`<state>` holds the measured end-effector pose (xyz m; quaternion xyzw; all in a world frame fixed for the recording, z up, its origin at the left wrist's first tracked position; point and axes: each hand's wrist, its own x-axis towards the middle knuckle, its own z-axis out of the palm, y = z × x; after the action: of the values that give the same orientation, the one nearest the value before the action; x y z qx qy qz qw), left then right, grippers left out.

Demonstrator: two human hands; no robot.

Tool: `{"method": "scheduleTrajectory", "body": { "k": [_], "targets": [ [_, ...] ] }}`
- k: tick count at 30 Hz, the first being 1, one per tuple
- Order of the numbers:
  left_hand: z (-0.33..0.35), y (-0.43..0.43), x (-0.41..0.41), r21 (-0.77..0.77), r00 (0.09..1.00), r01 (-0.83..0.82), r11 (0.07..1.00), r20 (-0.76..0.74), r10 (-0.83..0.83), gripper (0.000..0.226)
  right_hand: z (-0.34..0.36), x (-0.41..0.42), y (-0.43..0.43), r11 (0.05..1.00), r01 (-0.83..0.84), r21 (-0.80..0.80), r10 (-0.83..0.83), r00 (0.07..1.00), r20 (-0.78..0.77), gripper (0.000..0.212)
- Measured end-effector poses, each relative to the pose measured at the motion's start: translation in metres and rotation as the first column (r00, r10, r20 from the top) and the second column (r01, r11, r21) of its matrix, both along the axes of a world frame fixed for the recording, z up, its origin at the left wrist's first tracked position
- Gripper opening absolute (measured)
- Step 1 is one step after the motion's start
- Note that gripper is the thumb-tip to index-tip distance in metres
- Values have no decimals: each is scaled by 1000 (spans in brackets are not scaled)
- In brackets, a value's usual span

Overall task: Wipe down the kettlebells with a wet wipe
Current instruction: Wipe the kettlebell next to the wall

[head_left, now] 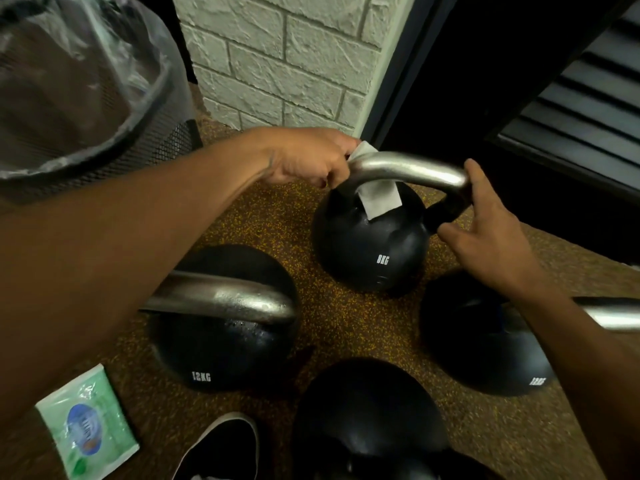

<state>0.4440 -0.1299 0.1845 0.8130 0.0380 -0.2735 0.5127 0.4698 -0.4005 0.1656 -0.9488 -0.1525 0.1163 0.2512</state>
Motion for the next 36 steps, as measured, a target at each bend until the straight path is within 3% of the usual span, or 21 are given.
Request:
{"method": "scheduleTrajectory", "body": {
  "k": [9,12,15,16,19,24,30,33,34,36],
  "targets": [
    [-3,11,0,-52,998,56,997,37,-54,67,-3,6,-7,999,-30,-11,30,999,-22,93],
    [1,8,8,20,994,101,995,48,-101,57,-4,7,-7,1000,-28,-12,28,999,-17,94],
    [7,-3,16,-68,998,61,996,10,-61,30,-4,6,-6,1000,-22,-19,22,1000,-3,93],
    [10,-8,18,-93,998,57,994,-12,-58,34,-4,6,-5,1000,-23,-22,23,1000,-2,93],
    [14,-18,24,-33,995,97,995,-35,-98,90,1,6,-5,999,-34,-38,33,999,-22,92],
    [11,-17,31,58,968,249,967,-56,-246,120,3,7,-4,998,-28,-47,27,999,-27,93],
    [25,-7,15,228,993,52,972,92,-75,94,6,1,-3,997,-21,-76,19,1000,-22,93],
    [32,-21,-8,363,995,-67,929,94,35,96,6,1,0,997,-12,-70,10,1000,-23,94],
    [31,-30,-15,364,993,-112,925,85,87,97,7,1,1,998,-6,-70,4,1000,-25,94],
    [30,-49,-29,184,967,-254,950,39,251,92,10,0,3,997,-2,-74,-1,999,-34,95]
  ]
}}
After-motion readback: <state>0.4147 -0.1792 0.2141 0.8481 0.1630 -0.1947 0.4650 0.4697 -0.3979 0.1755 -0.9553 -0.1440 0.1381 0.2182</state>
